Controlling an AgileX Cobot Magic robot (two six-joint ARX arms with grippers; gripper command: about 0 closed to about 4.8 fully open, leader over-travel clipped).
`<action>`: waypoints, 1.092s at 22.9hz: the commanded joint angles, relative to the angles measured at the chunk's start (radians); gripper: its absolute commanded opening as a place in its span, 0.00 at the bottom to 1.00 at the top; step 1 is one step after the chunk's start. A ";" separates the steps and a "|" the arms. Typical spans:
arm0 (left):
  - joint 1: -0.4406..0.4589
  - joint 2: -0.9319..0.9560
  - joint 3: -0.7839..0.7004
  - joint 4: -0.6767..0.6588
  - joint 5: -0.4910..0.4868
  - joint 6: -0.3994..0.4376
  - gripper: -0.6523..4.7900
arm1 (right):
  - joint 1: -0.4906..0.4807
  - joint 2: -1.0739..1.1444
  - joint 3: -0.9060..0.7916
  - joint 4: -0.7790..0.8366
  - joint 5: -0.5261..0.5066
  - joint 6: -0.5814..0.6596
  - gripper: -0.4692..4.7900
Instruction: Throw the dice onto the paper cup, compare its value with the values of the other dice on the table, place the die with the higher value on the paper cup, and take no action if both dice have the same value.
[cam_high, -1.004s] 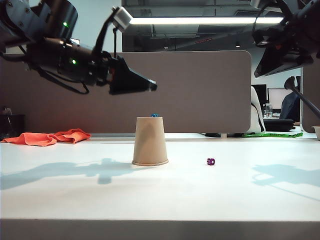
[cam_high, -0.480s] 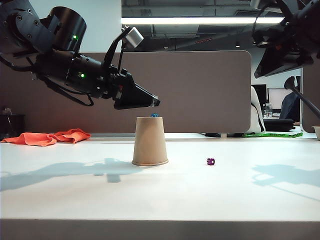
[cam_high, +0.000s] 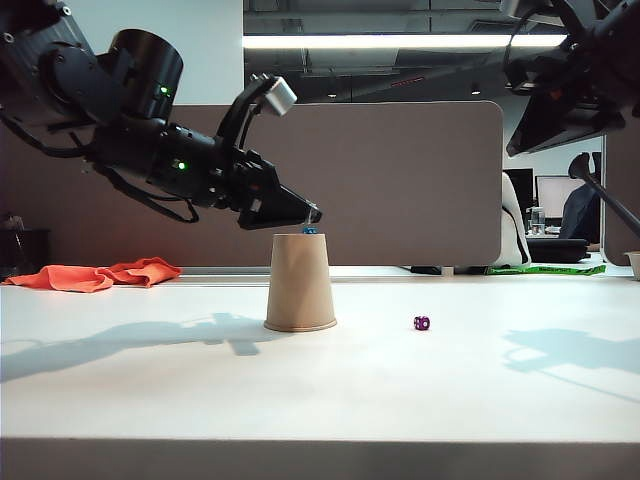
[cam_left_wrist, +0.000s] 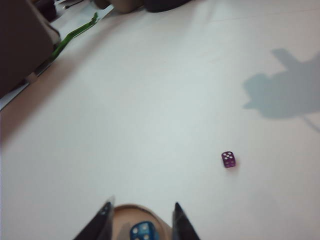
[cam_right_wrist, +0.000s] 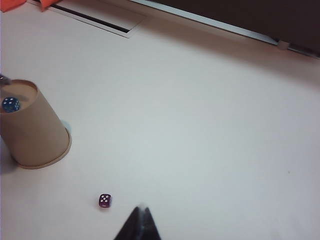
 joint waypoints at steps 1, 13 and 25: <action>0.000 0.015 0.029 0.009 -0.003 -0.021 0.40 | 0.000 -0.002 0.004 0.009 -0.005 -0.002 0.09; 0.000 0.037 0.061 -0.024 0.034 -0.066 0.40 | 0.000 -0.002 0.004 0.009 -0.005 -0.002 0.09; 0.006 0.041 0.061 -0.052 -0.043 -0.063 0.39 | 0.000 -0.002 0.004 0.009 -0.005 -0.002 0.09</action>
